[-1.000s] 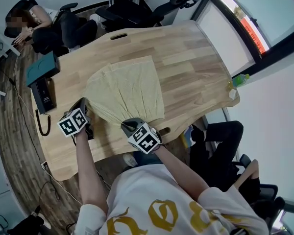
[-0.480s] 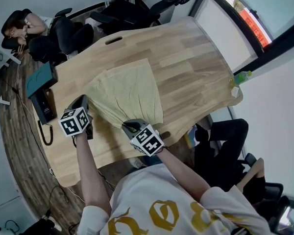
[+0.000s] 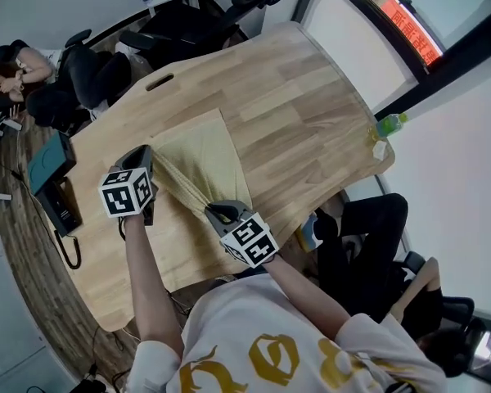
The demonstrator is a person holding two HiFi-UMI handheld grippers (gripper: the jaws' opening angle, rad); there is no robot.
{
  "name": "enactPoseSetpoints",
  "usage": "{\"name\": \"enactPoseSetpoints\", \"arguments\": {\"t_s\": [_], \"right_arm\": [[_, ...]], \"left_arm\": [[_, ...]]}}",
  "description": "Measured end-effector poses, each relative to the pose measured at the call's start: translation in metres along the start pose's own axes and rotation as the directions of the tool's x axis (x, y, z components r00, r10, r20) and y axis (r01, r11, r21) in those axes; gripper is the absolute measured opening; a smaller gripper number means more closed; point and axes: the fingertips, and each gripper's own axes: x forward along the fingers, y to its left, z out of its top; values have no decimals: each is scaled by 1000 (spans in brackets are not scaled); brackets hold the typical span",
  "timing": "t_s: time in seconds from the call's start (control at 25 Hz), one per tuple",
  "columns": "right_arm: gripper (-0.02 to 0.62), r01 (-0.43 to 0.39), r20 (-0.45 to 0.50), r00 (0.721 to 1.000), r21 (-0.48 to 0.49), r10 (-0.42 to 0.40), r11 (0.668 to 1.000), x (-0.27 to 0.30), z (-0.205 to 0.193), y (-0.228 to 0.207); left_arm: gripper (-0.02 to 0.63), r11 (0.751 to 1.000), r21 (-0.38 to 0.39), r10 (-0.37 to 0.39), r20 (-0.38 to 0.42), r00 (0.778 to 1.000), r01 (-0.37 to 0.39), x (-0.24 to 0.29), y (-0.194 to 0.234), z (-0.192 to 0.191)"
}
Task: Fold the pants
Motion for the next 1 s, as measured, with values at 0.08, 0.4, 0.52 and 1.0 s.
{"name": "enactPoseSetpoints", "arguments": {"t_s": [0.08,0.4,0.52,1.0], "right_arm": [[17,43,12,999,28,-43,999,-8,-4,-17],[18,206,-96,977,150,-193,967,-29,-59,-97],[18,293,-200,946,181,-257,939,-26,-94,-130],[23,251,-236,957,373,-171,893,-22,-131,-147]], "left_arm": [[15,998,55,-32,-29,999,34,19,-22,8],[15,938,275,-127,-289,949,210,134,-120,-16],[15,900,330,-137,-403,905,284,181,-146,-49],[206,893,314,-181,-405,896,322,213,-170,-86]]}}
